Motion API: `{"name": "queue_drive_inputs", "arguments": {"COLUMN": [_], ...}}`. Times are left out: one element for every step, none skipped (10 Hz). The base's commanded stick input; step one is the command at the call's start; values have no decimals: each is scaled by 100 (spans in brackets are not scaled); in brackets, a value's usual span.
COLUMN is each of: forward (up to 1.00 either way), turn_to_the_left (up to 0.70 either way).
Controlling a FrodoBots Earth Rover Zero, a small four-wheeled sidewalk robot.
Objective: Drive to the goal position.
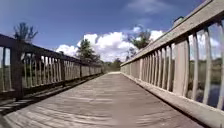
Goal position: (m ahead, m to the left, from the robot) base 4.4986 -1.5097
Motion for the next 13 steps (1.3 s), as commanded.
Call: {"name": "queue_drive_inputs", "arguments": {"forward": [50,50,50,50,50,50,50,50,50,50,50,50,50], "turn_to_the_left": [0,0,0,0,0,0,0,0,0,0,0,0,0]}}
